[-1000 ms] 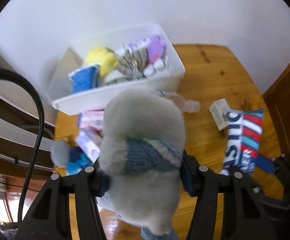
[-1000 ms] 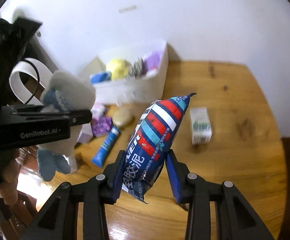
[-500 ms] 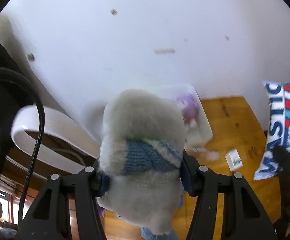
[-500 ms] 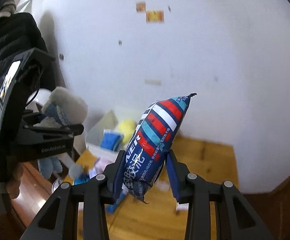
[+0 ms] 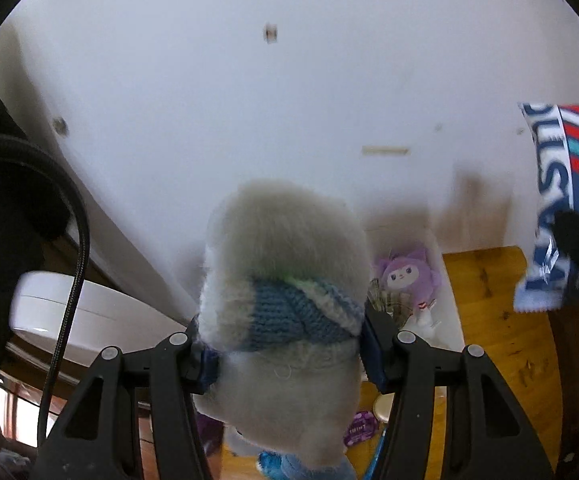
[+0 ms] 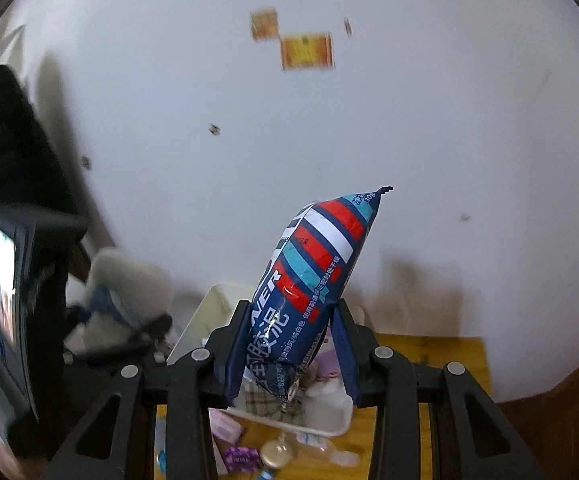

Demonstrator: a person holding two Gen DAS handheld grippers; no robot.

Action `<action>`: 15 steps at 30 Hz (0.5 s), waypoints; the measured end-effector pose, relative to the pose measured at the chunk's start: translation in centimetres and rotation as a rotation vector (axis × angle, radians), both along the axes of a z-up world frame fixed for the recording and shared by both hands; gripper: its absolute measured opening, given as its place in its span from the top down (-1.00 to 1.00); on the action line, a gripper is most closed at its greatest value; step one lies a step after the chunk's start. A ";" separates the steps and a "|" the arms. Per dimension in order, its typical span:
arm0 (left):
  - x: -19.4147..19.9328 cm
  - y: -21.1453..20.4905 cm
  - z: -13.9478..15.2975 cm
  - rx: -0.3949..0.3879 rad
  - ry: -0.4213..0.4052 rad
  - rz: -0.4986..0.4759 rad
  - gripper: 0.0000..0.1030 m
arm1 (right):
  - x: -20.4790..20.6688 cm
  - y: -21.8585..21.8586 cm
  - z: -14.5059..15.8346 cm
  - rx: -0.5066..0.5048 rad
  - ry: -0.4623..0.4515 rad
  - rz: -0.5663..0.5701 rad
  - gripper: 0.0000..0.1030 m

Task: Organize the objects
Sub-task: 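Carry the white plush and snack bag up over the white tray with both grippers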

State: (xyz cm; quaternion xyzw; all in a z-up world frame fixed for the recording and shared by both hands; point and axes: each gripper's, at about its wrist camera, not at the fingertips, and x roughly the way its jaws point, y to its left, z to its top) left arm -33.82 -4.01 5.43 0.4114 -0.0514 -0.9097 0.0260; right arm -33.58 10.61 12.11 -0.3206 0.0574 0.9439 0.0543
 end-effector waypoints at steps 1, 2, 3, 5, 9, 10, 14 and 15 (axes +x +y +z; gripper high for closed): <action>-0.8 -0.2 -1.2 0.011 -0.025 -0.002 -0.16 | -1.0 0.2 -0.8 -0.008 -0.012 -0.007 0.22; -1.7 -0.3 -2.8 0.021 -0.058 -0.001 -0.16 | -2.2 0.4 -1.7 -0.018 -0.028 -0.013 0.22; -2.4 -0.4 -4.1 0.028 -0.086 -0.001 -0.16 | -3.7 0.7 -3.0 -0.029 -0.051 -0.019 0.22; -3.8 -0.5 -7.2 0.038 -0.147 -0.004 -0.16 | -5.9 1.0 -5.1 -0.037 -0.087 -0.027 0.22; -5.8 0.1 -11.7 0.048 -0.234 -0.020 -0.16 | -10.3 1.7 -9.9 -0.066 -0.169 -0.032 0.22; -5.8 0.6 -12.6 0.051 -0.251 -0.027 -0.16 | -11.1 1.8 -10.8 -0.067 -0.185 -0.035 0.22; -7.3 1.4 -15.0 0.088 -0.297 -0.064 -0.18 | -14.1 2.4 -14.5 -0.076 -0.250 -0.043 0.22; -7.5 1.5 -15.2 0.099 -0.299 -0.066 -0.21 | -14.9 2.5 -15.4 -0.074 -0.265 -0.043 0.22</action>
